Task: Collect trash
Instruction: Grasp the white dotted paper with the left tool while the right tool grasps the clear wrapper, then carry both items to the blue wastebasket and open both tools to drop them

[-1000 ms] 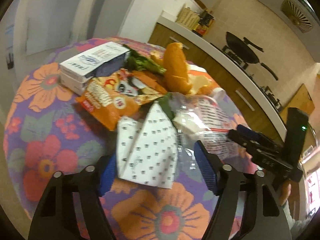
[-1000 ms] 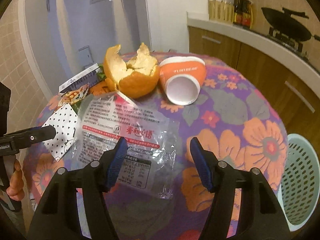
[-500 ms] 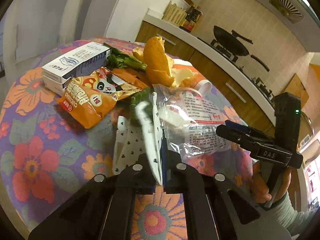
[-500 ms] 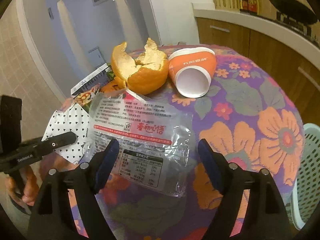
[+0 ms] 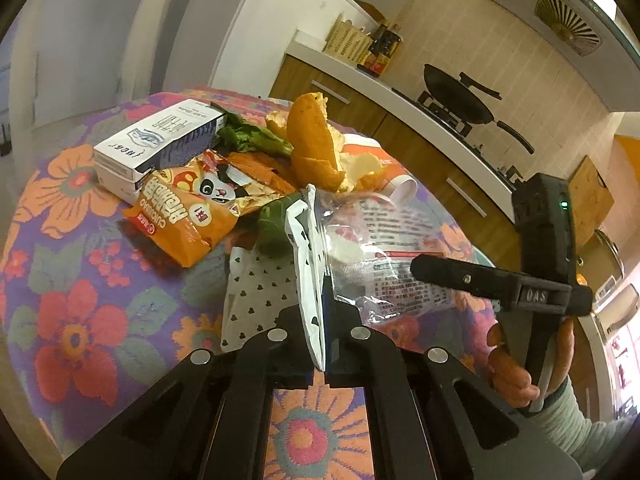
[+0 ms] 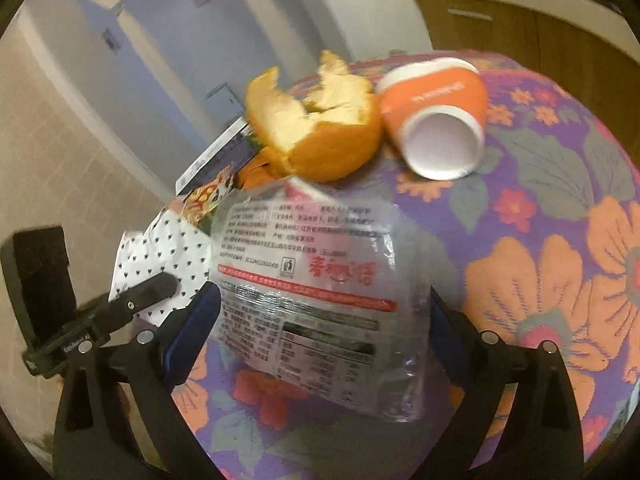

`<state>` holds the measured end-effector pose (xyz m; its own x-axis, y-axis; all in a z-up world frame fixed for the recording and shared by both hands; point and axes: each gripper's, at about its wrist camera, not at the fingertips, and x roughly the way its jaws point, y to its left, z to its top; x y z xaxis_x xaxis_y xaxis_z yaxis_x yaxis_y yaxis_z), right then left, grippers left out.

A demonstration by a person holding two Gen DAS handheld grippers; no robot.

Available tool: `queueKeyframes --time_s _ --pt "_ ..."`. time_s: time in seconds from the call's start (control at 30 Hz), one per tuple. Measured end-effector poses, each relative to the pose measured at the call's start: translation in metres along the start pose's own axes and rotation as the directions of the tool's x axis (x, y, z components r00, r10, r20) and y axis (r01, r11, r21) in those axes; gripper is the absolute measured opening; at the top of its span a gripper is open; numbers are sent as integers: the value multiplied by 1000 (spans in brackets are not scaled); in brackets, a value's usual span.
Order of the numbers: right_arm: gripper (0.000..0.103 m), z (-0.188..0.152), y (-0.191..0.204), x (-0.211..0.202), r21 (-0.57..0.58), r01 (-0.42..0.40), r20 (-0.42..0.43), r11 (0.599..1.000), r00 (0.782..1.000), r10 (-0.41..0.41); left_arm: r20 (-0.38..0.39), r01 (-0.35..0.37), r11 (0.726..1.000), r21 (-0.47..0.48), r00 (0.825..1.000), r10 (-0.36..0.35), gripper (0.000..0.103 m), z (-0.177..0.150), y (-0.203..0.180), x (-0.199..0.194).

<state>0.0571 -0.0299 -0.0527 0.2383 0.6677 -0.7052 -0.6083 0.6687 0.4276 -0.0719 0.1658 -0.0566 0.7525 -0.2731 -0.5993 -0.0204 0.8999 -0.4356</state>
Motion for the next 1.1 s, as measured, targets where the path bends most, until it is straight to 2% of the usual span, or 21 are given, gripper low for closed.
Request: queueKeyframes --time_s 0.17,0.23,0.3,0.33,0.4,0.47,0.57,0.8,0.93,1.1 --pt "92 -7 23 2 -46 71 5 996 997 -71 -5 -9 1000 18 1000 9 0 -1 -7 3" --pt "89 -11 29 3 -57 116 7 992 993 -116 -2 -13 1000 25 1000 13 0 -1 -9 1" --pt "68 -13 29 0 -61 107 11 992 994 -106 6 -13 1000 24 1000 13 0 -1 -9 -2" --pt "62 -14 29 -2 -63 88 11 994 996 -87 10 -20 999 26 1000 20 0 0 -9 -4" --pt "31 -15 30 -4 -69 54 0 996 999 -54 22 0 1000 14 1000 -1 0 0 -8 -9" --pt "20 -19 30 -9 -67 -1 -11 998 1000 0 35 13 1000 13 999 -13 0 1 -9 -13" --pt "16 -23 30 -21 -81 -23 29 996 999 25 49 -6 999 33 999 5 0 3 -15 -20" --pt "13 -25 25 -71 -96 -54 150 994 986 68 68 19 995 103 997 -26 0 16 -50 -26" --pt "12 -29 12 -106 -90 -20 231 996 972 40 72 55 985 165 995 -68 0 24 -80 -25" --pt "12 -36 -19 -151 -28 40 324 999 946 -29 47 100 961 256 992 -116 0 39 -130 -9"
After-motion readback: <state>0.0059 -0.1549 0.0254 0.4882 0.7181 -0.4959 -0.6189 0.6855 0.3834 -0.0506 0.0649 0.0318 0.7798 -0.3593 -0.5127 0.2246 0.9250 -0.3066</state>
